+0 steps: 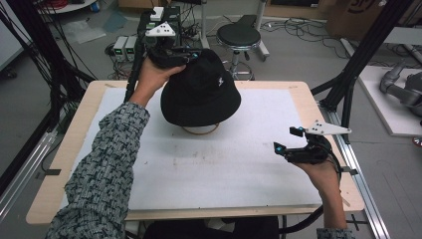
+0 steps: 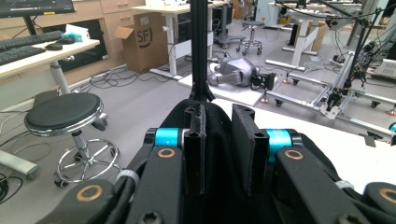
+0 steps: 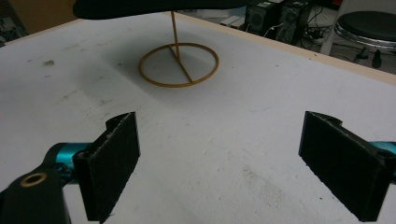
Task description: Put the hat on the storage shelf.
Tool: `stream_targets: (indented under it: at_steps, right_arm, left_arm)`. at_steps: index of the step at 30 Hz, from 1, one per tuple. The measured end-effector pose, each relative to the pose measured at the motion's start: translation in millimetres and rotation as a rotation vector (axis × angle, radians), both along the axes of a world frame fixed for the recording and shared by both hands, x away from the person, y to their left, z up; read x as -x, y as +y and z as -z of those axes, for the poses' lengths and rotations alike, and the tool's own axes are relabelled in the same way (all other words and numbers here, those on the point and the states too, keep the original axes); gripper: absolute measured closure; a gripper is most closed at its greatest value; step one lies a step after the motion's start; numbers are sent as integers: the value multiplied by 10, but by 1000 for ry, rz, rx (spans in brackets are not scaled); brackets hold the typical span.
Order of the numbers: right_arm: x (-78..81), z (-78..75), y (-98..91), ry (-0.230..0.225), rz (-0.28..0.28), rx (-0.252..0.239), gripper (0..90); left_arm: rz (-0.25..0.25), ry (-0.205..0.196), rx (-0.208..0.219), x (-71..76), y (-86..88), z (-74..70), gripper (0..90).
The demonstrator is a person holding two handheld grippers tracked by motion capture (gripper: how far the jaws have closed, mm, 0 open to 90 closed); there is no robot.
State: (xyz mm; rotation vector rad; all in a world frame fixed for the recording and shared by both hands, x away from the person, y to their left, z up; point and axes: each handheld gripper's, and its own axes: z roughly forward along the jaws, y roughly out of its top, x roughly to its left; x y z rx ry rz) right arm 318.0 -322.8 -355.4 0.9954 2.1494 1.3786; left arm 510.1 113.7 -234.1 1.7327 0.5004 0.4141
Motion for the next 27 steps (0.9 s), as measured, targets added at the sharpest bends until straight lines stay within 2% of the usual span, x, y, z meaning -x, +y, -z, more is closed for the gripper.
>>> stream_targets:
  at_steps: [7,18,22,27]
  right_arm:
    - [0,-4,-1,-1,1,-1,123]
    - [-8,1,1,2,0,-3,123]
    - [-27,1,10,4,-3,-9,123]
    - [-66,-1,46,-2,-12,-10,122]
  left_arm:
    - [-7,22,17,-15,40,12,682]
    - [-22,20,29,22,173,-24,601]
    - [-43,43,45,35,229,-40,524]
    - [-50,38,51,64,307,-49,485]
